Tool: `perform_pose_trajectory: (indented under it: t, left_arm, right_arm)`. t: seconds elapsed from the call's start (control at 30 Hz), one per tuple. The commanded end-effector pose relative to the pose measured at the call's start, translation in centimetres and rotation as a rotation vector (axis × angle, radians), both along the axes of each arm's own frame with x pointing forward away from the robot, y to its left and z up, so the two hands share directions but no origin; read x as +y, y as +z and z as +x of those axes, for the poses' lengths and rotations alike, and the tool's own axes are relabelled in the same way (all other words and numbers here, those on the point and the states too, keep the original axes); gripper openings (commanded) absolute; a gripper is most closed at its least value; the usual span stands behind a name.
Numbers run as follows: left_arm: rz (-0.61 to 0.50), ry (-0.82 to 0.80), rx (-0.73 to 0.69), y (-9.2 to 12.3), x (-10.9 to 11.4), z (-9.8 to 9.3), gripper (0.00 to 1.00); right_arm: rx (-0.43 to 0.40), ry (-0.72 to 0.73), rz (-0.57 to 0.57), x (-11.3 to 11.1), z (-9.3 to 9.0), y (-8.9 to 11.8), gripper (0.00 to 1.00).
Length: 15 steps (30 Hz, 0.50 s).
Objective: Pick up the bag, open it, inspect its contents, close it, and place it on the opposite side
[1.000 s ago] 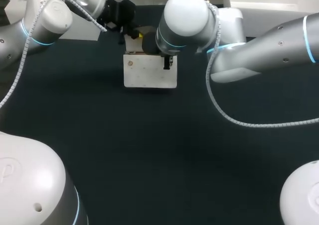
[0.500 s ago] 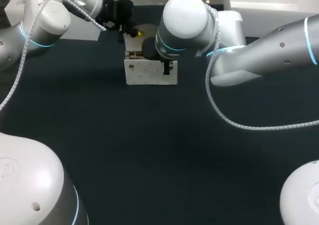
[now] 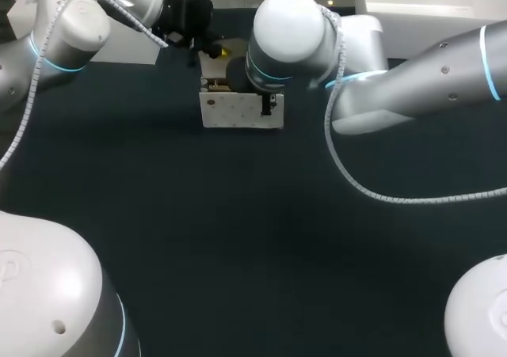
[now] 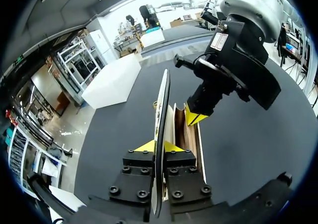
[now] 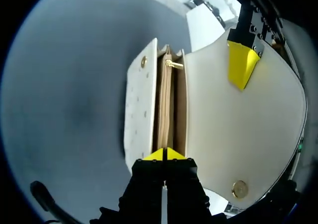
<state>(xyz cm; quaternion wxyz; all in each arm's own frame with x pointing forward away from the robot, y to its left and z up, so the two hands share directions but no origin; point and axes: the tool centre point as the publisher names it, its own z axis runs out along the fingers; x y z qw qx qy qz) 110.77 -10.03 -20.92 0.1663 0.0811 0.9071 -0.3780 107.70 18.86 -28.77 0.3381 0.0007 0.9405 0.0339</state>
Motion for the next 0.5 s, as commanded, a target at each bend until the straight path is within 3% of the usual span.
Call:
perform_pose_trajectory:
  t: [0.03, 0.23, 0.5]
  left_arm:
    - [-0.009, 0.000, -0.004, 0.3, 0.1, -0.4, 0.00]
    - [-0.015, -0.016, 0.007, 0.1, -0.1, -0.6, 0.00]
    - [-0.010, -0.017, 0.018, -0.5, -0.2, -0.3, 0.00]
  right_arm:
    - [0.018, -0.007, -0.011, 0.6, 1.1, -0.6, 0.00]
    - [0.018, -0.020, 0.001, 0.5, 1.6, -0.8, 0.00]
    - [-0.033, -0.041, 0.022, 0.0, 1.5, 0.5, 0.00]
